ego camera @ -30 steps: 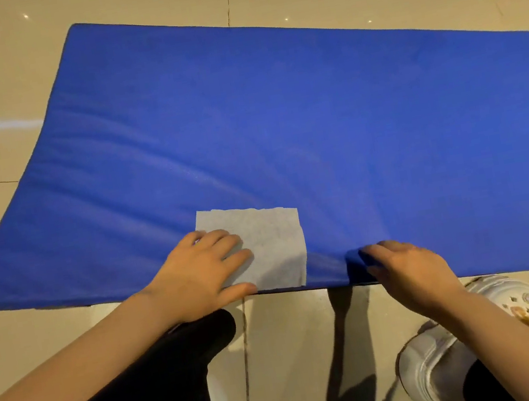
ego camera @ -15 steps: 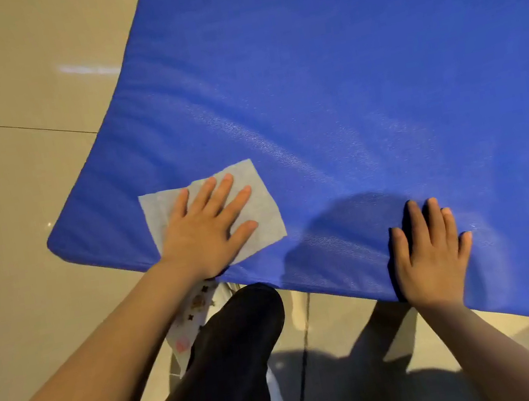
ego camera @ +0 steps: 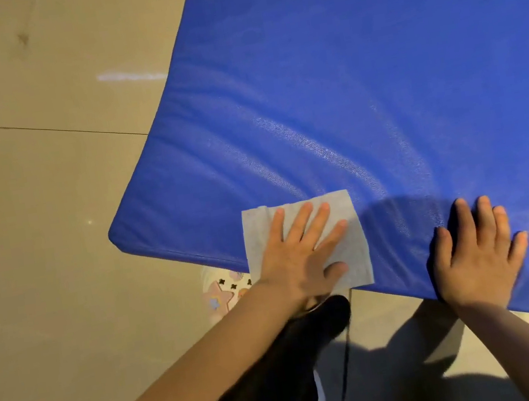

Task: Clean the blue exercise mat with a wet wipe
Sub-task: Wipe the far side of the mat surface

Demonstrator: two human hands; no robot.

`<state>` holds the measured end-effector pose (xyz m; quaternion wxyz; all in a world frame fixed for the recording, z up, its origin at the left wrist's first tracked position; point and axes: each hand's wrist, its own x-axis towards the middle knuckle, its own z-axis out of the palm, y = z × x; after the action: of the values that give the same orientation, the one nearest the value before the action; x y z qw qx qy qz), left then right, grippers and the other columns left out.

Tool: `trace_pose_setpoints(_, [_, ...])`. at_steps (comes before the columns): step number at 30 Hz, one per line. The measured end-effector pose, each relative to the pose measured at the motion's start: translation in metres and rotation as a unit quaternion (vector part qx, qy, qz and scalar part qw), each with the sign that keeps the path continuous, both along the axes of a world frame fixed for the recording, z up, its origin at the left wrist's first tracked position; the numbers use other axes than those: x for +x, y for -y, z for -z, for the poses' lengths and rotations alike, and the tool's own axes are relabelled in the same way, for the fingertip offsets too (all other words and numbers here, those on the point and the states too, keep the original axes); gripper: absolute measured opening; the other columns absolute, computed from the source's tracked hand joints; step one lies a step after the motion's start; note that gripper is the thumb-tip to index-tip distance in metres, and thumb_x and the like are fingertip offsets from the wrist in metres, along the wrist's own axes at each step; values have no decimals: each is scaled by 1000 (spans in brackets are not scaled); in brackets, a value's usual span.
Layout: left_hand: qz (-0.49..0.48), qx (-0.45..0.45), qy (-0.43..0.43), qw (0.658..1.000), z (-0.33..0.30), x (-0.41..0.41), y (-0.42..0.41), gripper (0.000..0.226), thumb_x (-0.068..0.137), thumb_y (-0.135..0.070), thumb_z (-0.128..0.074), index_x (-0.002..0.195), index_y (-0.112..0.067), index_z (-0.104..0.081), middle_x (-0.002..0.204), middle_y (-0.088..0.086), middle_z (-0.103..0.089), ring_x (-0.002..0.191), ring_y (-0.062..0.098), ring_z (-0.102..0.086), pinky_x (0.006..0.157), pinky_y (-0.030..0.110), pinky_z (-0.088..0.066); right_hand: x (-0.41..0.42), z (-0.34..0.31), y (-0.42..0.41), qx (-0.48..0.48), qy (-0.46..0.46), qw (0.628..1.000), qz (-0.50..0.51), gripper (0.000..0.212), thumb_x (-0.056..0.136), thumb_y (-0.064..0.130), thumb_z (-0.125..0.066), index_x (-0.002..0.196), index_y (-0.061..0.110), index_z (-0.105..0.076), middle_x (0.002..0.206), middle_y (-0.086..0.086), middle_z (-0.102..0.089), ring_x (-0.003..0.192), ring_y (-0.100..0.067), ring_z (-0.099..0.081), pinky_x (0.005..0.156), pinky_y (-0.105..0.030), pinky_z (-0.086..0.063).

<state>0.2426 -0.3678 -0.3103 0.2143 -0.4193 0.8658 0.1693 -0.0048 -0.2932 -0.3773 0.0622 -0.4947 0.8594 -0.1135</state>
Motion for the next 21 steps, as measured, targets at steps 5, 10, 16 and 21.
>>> trace_pose_setpoints(5, [-192, -85, 49, 977, -2, 40, 26, 61, 101, -61, -17, 156, -41, -2, 166, -6, 9, 153, 20, 6, 121, 44, 5, -4, 1, 0, -10, 3, 1000, -1, 60, 98, 44, -25, 144, 10, -42, 155, -17, -32, 144, -37, -24, 115, -59, -11])
trace_pose_setpoints(10, [-372, -61, 82, 923, -17, 138, 49, 77, 89, -72, -5, 158, -38, 0, 166, -4, 11, 152, 24, 11, 121, 49, 2, -2, 1, 0, -16, 1, 1000, -2, 57, 98, 42, -25, 143, 12, -41, 155, -16, -32, 144, -36, -23, 115, -58, -11])
trace_pose_setpoints(16, [-537, -64, 78, 837, -3, 113, 68, 67, 100, -63, -13, 158, -33, 1, 167, 1, 7, 152, 34, 7, 120, 57, 1, -3, 1, 0, -18, 2, 1000, 2, 57, 97, 42, -27, 143, 11, -41, 154, -15, -32, 144, -35, -23, 115, -58, -12])
trace_pose_setpoints(21, [-510, -44, 119, 851, -10, 87, 73, 68, 101, -59, -7, 158, -26, 9, 165, 7, 16, 150, 36, 16, 116, 65, 7, -1, 0, 1, -20, -4, 1000, -1, 58, 98, 43, -25, 142, 10, -42, 154, -17, -32, 144, -37, -24, 115, -59, -12])
